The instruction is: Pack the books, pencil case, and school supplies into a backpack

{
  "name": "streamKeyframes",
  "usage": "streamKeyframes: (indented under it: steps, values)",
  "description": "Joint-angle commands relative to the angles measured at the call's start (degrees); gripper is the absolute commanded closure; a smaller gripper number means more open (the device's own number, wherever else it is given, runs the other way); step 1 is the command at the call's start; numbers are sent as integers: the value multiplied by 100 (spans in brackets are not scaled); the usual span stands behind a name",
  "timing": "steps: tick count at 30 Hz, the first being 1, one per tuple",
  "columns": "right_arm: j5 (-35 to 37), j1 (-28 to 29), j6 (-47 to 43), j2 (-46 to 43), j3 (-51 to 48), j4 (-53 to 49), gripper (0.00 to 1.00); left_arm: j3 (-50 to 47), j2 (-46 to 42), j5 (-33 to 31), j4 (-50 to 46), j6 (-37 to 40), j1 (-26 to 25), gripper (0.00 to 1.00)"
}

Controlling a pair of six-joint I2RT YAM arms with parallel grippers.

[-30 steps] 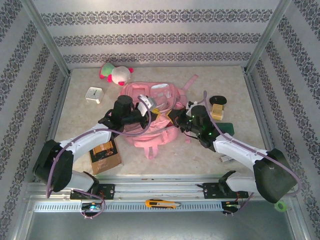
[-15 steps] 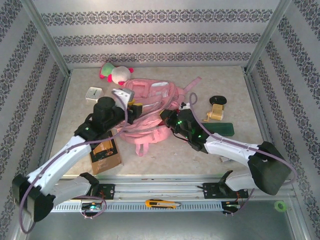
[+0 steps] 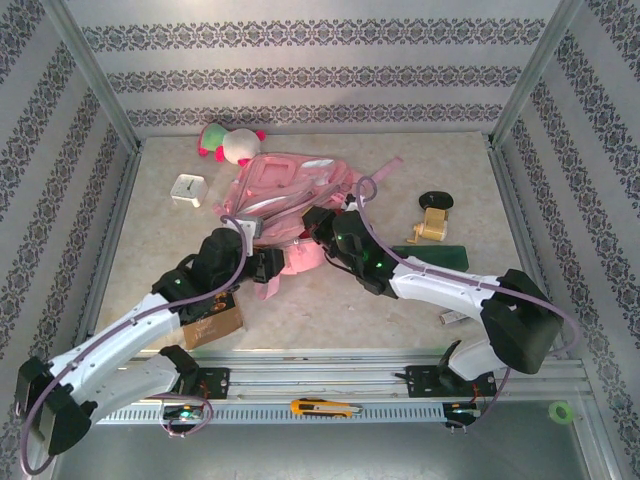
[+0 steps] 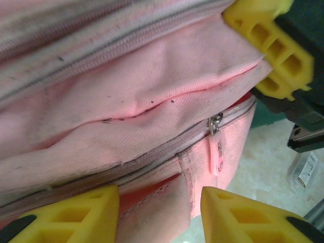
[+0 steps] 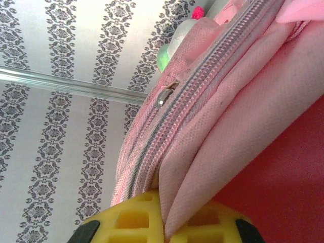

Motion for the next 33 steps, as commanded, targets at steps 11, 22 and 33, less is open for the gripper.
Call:
streamKeyframes:
  steps: [11, 22, 33]
  values:
    - [748, 303, 161, 53, 492, 212, 100, 496, 454, -436, 382, -872, -495, 59]
    - [750, 446, 253, 262, 895, 82, 100, 1144, 858, -1958, -966, -1406, -1000, 56]
    - [581, 482, 238, 367, 1076, 129, 100, 988, 1065, -2079, -960, -1569, -1005, 59]
